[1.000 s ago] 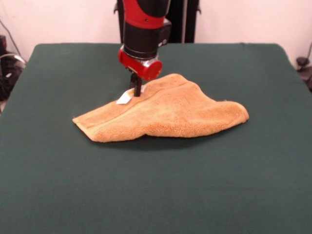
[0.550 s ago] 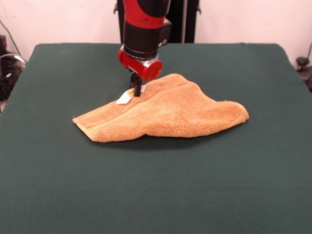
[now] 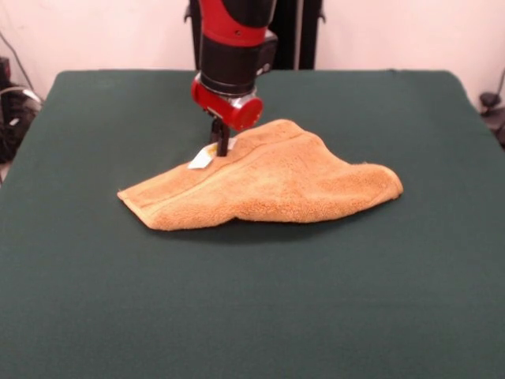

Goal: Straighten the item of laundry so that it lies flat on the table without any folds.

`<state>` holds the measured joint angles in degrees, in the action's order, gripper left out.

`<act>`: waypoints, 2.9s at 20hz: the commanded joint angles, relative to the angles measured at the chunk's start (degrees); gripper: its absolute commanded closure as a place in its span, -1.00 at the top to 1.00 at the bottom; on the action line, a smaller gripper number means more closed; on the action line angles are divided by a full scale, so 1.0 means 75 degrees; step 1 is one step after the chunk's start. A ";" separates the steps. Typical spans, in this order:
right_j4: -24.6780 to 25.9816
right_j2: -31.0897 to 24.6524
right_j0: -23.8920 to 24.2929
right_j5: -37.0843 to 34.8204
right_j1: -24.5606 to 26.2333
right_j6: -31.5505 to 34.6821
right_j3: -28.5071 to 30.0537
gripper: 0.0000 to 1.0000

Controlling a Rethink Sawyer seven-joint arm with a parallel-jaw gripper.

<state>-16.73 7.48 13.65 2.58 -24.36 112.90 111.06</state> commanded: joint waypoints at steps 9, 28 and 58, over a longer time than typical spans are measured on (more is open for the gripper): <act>0.0275 0.0050 0.0003 0.0226 0.0687 0.1223 0.0292 -1.00; 0.1016 0.0707 0.0163 -0.1769 -0.0787 0.0571 0.0813 -1.00; 0.2429 -0.0207 0.1138 0.0942 0.0542 0.1124 0.0303 -1.00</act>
<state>-0.92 14.20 22.24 3.48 -27.73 112.90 114.30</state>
